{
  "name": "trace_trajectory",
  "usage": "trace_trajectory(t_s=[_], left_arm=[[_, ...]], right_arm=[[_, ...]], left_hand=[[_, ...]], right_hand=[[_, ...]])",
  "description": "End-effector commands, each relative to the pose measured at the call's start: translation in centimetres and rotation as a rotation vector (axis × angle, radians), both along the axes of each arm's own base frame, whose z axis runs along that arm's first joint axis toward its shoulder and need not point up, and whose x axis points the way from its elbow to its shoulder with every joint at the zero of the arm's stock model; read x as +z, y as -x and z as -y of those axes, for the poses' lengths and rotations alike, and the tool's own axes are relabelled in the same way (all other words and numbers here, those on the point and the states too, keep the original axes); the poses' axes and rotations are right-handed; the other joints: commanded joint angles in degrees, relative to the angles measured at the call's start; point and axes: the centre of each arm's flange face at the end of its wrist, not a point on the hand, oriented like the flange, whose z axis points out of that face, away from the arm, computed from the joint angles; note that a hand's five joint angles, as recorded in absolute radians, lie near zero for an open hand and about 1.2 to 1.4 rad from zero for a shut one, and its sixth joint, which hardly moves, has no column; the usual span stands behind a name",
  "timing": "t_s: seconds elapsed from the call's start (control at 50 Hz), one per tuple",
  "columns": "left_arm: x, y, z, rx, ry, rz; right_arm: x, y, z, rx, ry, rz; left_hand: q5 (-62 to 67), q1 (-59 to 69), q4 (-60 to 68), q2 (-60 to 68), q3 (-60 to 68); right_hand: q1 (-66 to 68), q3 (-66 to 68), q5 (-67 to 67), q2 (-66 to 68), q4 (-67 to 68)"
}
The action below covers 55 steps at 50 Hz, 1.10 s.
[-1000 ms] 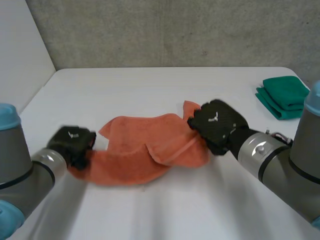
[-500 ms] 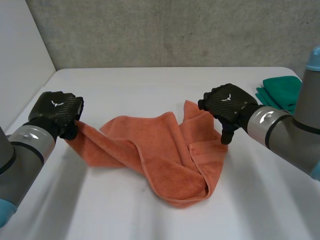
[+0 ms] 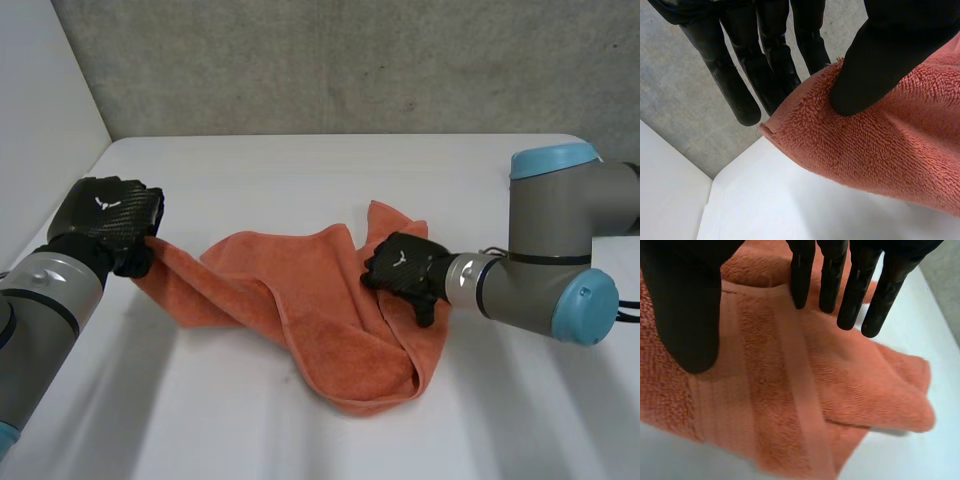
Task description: Fold the laundry.
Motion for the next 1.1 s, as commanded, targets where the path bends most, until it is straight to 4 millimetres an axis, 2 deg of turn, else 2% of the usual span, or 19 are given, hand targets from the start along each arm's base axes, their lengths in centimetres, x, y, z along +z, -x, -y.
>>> trace_trajectory(t_s=[0.02, 0.1, 0.14, 0.2, 0.26, 0.28, 0.34, 0.36, 0.44, 0.48, 0.5, 0.52, 0.6, 0.68, 0.78, 0.86, 0.9, 0.98, 1.1], left_arm=[[0.0, 0.0, 0.2, 0.0, 0.001, 0.0], [-0.1, 0.0, 0.2, 0.002, 0.0, 0.001], [-0.1, 0.0, 0.3, 0.002, -0.001, 0.0], [0.0, -0.2, 0.4, 0.008, 0.002, -0.001], [0.6, -0.3, 0.5, 0.016, 0.02, -0.006], [0.7, -0.3, 0.6, 0.017, 0.023, -0.007], [1.4, -0.6, 0.8, 0.03, 0.049, -0.011], [1.8, -0.6, 0.8, 0.032, 0.062, -0.013], [4.6, -1.2, 0.6, 0.047, 0.152, -0.04], [6.4, -1.6, 0.3, 0.06, 0.208, -0.057], [6.9, -1.7, 0.2, 0.063, 0.227, -0.062], [7.6, -1.9, 0.1, 0.067, 0.248, -0.068], [10.8, -2.6, -0.9, 0.082, 0.357, -0.098], [13.0, -2.8, -1.9, 0.083, 0.43, -0.131], [12.9, -2.8, -2.1, 0.075, 0.409, -0.149], [11.1, -2.7, -1.6, 0.075, 0.331, -0.127], [9.2, -2.4, -0.8, 0.071, 0.261, -0.103], [6.3, -2.1, 1.0, 0.072, 0.163, -0.073], [1.5, -1.3, 4.4, 0.074, 0.022, 0.006]], right_arm=[[-0.9, -0.1, -0.2, -0.001, -0.024, -0.009], [-0.8, -0.1, -0.2, -0.006, -0.031, -0.003], [-0.6, -0.1, -0.2, -0.012, -0.03, 0.001], [0.1, 0.2, 0.1, -0.029, -0.02, 0.014], [2.4, 0.3, 0.3, -0.074, -0.015, 0.079], [3.9, 0.6, 0.5, -0.11, -0.014, 0.123], [6.1, 2.1, 1.6, -0.202, -0.012, 0.186], [7.4, 3.7, 2.6, -0.273, -0.003, 0.223], [11.1, 7.2, 3.9, -0.415, 0.039, 0.303], [12.7, 8.4, 3.9, -0.453, 0.066, 0.334], [13.6, 8.8, 3.8, -0.468, 0.082, 0.35], [15.7, 9.5, 3.2, -0.485, 0.119, 0.389], [20.1, 11.1, 2.0, -0.528, 0.199, 0.49], [22.3, 12.6, 1.4, -0.564, 0.248, 0.54], [23.0, 13.2, 0.9, -0.58, 0.267, 0.546], [22.7, 13.2, 0.7, -0.582, 0.264, 0.536], [22.3, 13.2, 1.0, -0.59, 0.252, 0.53], [20.7, 13.6, 2.1, -0.637, 0.226, 0.494], [16.3, 12.8, 4.9, -0.688, 0.227, 0.316]], left_hand=[[14.5, 14.1, 11.3, 11.5, 12.0], [14.5, 14.1, 11.3, 11.5, 12.0], [14.5, 14.1, 11.3, 11.5, 12.0], [14.5, 14.1, 11.3, 11.5, 12.0], [14.5, 14.1, 11.3, 11.5, 12.0], [14.5, 14.1, 11.3, 11.5, 12.0], [14.5, 14.1, 11.3, 11.5, 12.0], [14.5, 14.1, 11.3, 11.5, 12.0], [14.5, 14.1, 11.3, 11.5, 12.0], [14.5, 14.1, 11.3, 11.5, 12.0], [14.5, 14.1, 11.3, 11.5, 12.0], [14.5, 14.1, 11.3, 11.5, 12.0], [14.5, 14.1, 11.3, 11.5, 12.0], [14.5, 14.1, 11.3, 11.5, 12.0], [14.5, 14.1, 11.3, 11.5, 12.0], [14.5, 14.1, 11.3, 11.5, 12.0], [14.5, 14.1, 11.3, 11.5, 12.0], [14.5, 14.1, 11.3, 11.5, 12.0], [14.5, 14.1, 11.3, 11.5, 12.0]], right_hand=[[11.2, 7.0, 7.5, 7.4, 7.0], [35.9, 31.6, 32.2, 32.0, 31.7], [56.5, 52.2, 52.8, 52.6, 52.2], [56.6, 52.3, 52.9, 52.7, 52.4], [56.6, 52.3, 52.9, 52.7, 52.4], [56.6, 52.3, 52.9, 52.7, 52.4], [56.6, 52.3, 52.9, 52.7, 52.4], [56.6, 52.3, 52.9, 52.7, 52.4], [56.6, 52.3, 52.9, 52.7, 52.4], [56.6, 52.3, 52.9, 52.7, 52.4], [56.6, 52.3, 52.9, 52.7, 52.4], [56.6, 52.3, 52.9, 52.7, 52.4], [56.6, 52.3, 52.9, 52.7, 52.4], [56.6, 52.3, 52.9, 52.7, 52.4], [56.6, 52.3, 52.9, 52.7, 52.4], [56.6, 52.3, 52.9, 52.7, 52.4], [56.6, 52.3, 52.9, 52.7, 52.4], [56.6, 52.3, 52.9, 52.7, 52.4], [56.6, 52.3, 52.9, 52.7, 52.4]])
